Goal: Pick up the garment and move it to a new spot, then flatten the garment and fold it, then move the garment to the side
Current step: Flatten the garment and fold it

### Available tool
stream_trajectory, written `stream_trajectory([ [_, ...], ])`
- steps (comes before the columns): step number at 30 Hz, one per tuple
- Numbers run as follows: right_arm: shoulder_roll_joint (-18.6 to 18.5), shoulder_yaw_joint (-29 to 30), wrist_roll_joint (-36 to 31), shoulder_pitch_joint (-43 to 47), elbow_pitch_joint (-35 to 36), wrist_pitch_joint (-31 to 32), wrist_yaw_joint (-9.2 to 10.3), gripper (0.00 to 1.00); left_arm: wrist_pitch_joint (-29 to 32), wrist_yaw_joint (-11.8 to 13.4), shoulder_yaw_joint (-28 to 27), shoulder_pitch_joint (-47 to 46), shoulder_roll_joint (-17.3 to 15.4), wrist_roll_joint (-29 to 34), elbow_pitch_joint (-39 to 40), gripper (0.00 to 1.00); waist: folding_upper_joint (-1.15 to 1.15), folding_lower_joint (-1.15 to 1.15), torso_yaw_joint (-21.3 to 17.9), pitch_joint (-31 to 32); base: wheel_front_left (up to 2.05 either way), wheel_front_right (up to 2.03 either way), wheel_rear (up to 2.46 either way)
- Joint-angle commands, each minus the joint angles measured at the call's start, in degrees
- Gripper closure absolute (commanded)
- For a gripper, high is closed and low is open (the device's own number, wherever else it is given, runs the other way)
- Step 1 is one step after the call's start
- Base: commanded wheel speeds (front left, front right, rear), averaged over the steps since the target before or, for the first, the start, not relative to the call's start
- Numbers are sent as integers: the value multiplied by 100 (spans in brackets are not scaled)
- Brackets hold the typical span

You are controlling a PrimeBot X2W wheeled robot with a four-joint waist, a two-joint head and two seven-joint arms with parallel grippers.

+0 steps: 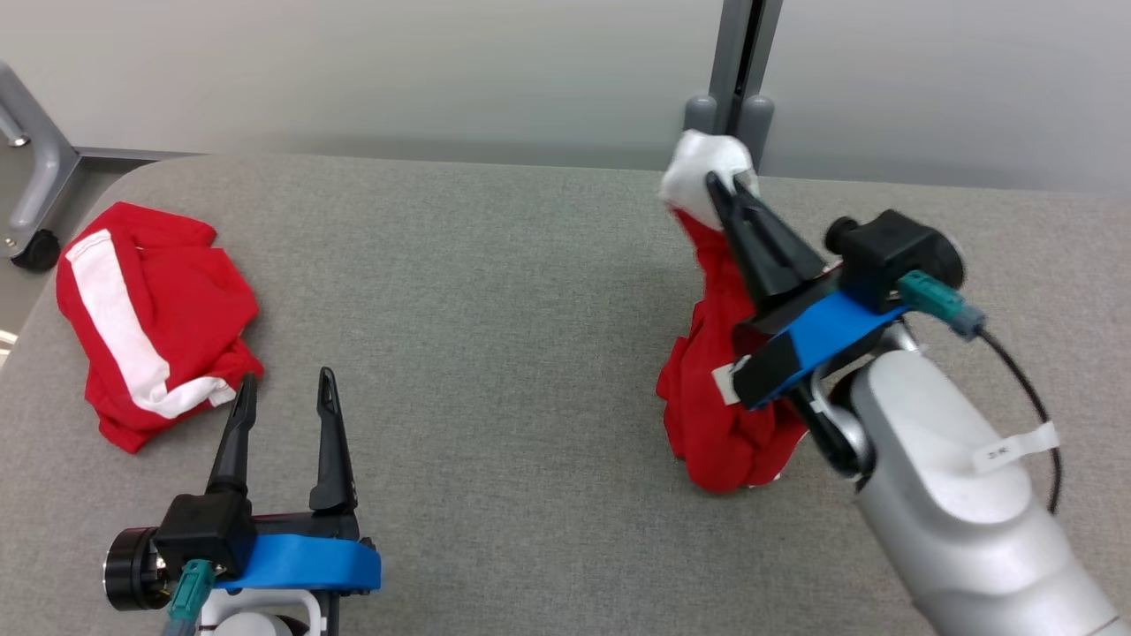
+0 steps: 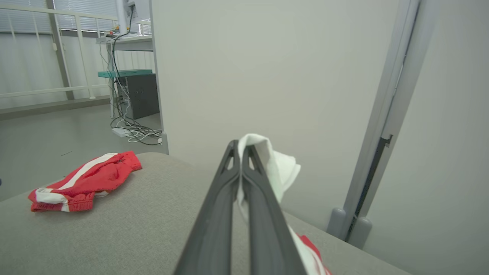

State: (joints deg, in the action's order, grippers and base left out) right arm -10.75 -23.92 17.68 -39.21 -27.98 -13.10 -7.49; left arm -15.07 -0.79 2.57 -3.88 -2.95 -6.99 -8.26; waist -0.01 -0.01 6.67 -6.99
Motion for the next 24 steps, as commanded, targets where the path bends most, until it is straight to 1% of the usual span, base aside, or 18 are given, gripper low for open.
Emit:
stream_trajectory([
  [1,204,-204,87,88,55,38,-2,100,-15,13,8,-39,10,-30,16,0,1,1,76,-18,0,0,0],
  [4,510,-635,171,87,24,22,-2,100,-15,24,41,-66,11,-56,13,0,1,1,196,-27,0,0,0],
  [8,738,-1244,330,148,-167,-43,-1,100,-15,51,98,-72,12,-104,-21,0,1,1,367,-19,0,0,0],
  [10,773,-1578,455,179,-266,-76,-1,100,-15,65,108,-62,12,-142,-37,0,1,1,431,-23,0,0,0],
  [12,790,-2022,734,279,-175,-127,-2,100,-15,76,141,-52,11,-154,-49,0,1,1,496,-29,0,0,0],
  [13,790,-2022,734,279,-175,-127,-2,100,-15,76,141,-52,11,-154,-49,0,1,1,496,-29,0,0,0],
  [14,777,-2394,959,350,-138,-157,-1,100,-15,91,180,-53,10,-182,-54,0,1,1,533,-45,0,0,0],
  [15,772,-2586,1053,394,-147,-165,-1,100,-15,107,200,-53,12,-192,-54,0,1,1,544,-53,0,0,0],
  [16,775,-2730,1132,432,-167,-181,-1,100,-15,116,214,-58,13,-201,-56,0,1,1,557,-64,0,0,0],
  [17,775,-2730,1132,432,-167,-181,-1,100,-15,116,214,-58,13,-201,-56,0,1,1,557,-64,0,0,0],
  [18,780,-2984,1210,481,-187,-188,-2,100,-15,131,219,-80,10,-198,-54,0,1,1,563,-86,0,0,0],
  [19,779,-3049,1239,483,-202,-197,-1,93,-15,133,219,-90,11,-204,-53,0,1,1,557,-96,0,0,0],
  [20,779,-3049,1239,483,-202,-197,-1,93,-15,133,219,-90,11,-204,-53,0,1,1,557,-96,0,0,0],
  [21,777,-3108,1285,479,-205,-208,-1,0,-15,153,198,-111,12,-215,-48,0,1,1,514,-119,0,0,0],
  [24,780,-2870,1224,367,-140,-214,-1,0,-15,150,172,-110,11,-206,-69,0,1,1,422,-122,0,0,0],
])
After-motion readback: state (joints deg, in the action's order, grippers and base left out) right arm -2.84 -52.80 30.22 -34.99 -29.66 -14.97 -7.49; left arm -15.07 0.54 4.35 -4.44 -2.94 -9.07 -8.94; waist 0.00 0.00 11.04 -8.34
